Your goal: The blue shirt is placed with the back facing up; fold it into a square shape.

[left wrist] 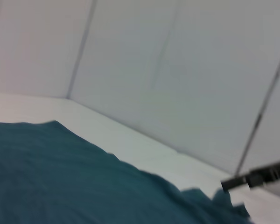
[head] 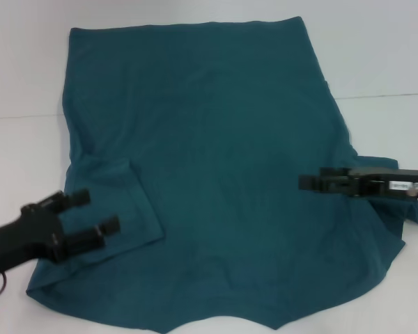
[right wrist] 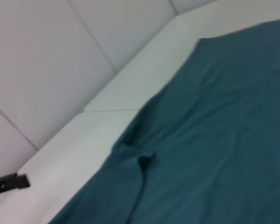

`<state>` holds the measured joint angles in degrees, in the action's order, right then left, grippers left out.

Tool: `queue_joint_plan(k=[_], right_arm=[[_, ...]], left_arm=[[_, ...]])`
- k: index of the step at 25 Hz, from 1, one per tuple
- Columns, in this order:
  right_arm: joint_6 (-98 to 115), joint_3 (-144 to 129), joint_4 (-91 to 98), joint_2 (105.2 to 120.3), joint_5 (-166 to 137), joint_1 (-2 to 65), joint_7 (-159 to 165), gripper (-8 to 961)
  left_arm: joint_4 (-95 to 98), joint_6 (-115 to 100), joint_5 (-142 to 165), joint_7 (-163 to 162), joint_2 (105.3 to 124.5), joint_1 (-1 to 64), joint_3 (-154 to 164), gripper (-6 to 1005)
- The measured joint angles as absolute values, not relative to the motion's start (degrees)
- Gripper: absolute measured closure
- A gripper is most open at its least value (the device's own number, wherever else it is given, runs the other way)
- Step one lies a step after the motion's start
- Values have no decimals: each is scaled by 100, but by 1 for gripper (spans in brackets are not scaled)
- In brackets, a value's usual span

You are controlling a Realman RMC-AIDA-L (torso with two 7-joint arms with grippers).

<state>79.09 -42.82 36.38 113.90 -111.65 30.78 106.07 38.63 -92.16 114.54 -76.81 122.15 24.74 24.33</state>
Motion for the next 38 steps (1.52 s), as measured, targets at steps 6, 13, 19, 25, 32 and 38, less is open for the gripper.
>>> queue_joint_plan(k=[6, 13, 19, 25, 32, 38], right_arm=[[8009, -4194, 3929, 11167, -11450, 2828, 11503, 39], [7984, -3524, 4091, 11100, -12218, 2768, 12230, 38], [7718, -2904, 4204, 11052, -12857, 2699, 12545, 39], [7602, -2581, 4363, 11038, -12937, 2593, 12603, 60], [7041, -2697, 4359, 11174, -12948, 2667, 12561, 85], [6664, -2986, 4260, 11284, -12955, 2805, 12552, 107]], left_arm=[[3970, -9240, 11805, -7371, 12271, 2441, 2961, 48], [4028, -9217, 12033, -7291, 12316, 2423, 3242, 48], [4008, -9269, 12038, -7328, 12314, 2451, 3330, 48], [4006, -9285, 12041, -7378, 12313, 2469, 3420, 48], [3988, -9216, 12041, -7506, 12313, 2539, 3429, 48], [3987, -9196, 12001, -7560, 12313, 2550, 3427, 48]])
